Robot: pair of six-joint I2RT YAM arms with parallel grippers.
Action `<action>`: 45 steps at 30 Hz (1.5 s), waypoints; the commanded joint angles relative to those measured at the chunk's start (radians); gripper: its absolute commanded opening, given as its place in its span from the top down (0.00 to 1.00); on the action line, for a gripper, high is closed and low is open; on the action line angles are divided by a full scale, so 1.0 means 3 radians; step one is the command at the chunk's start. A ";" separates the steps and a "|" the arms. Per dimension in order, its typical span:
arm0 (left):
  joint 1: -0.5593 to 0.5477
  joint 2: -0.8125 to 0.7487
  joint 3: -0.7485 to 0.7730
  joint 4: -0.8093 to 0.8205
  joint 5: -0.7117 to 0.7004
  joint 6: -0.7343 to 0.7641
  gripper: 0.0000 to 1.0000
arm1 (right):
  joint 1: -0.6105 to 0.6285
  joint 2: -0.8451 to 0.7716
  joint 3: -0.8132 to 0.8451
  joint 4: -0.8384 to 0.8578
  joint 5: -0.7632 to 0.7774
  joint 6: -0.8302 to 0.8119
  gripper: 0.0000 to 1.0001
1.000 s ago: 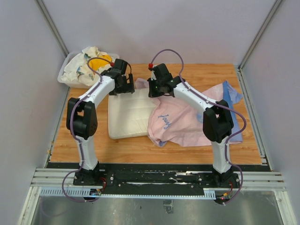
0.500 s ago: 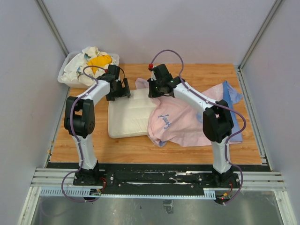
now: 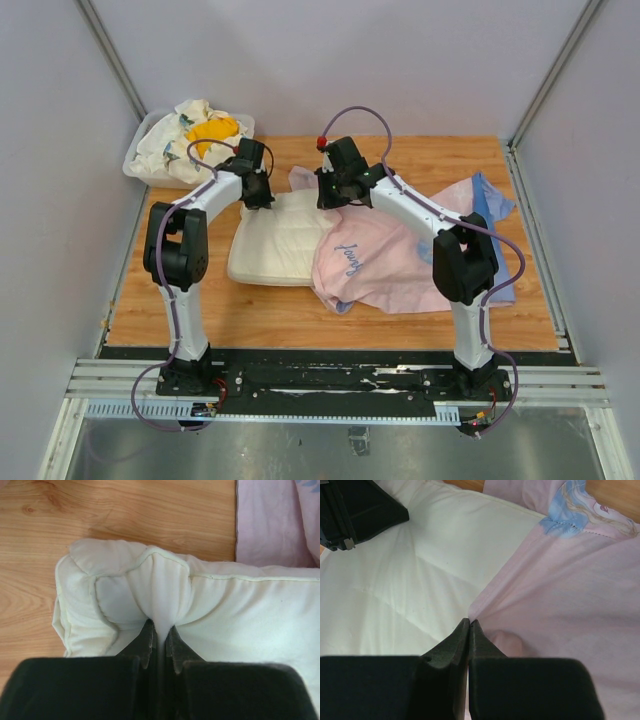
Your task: Put the pillow into the pillowcase
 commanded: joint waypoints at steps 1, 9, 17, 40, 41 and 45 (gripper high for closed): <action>-0.0045 0.0210 -0.0126 -0.0242 0.0204 0.0023 1.00 | 0.0043 -0.0041 0.0069 -0.0071 -0.0026 0.0011 0.99; -0.0092 -0.0424 -0.0027 -0.0207 0.0781 -0.0134 1.00 | 0.0046 -0.0085 0.0226 -0.0101 -0.0088 -0.0055 0.99; -0.0211 -0.0773 0.0280 -0.0283 0.1080 -0.0268 1.00 | 0.0056 -0.0001 0.0545 -0.0146 -0.0370 -0.0059 0.99; -0.0506 -0.0863 -0.0155 0.0145 0.1141 -0.0514 1.00 | 0.0154 0.0349 0.1497 -0.0386 -0.0565 -0.0124 0.99; -0.0514 -0.0852 -0.0181 0.0185 0.1141 -0.0530 1.00 | 0.0151 0.0347 0.1497 -0.0386 -0.0565 -0.0124 0.99; -0.0519 -0.0814 -0.0098 0.0125 0.1124 -0.0515 1.00 | 0.0151 0.0353 0.1401 -0.0405 -0.0524 -0.0133 0.99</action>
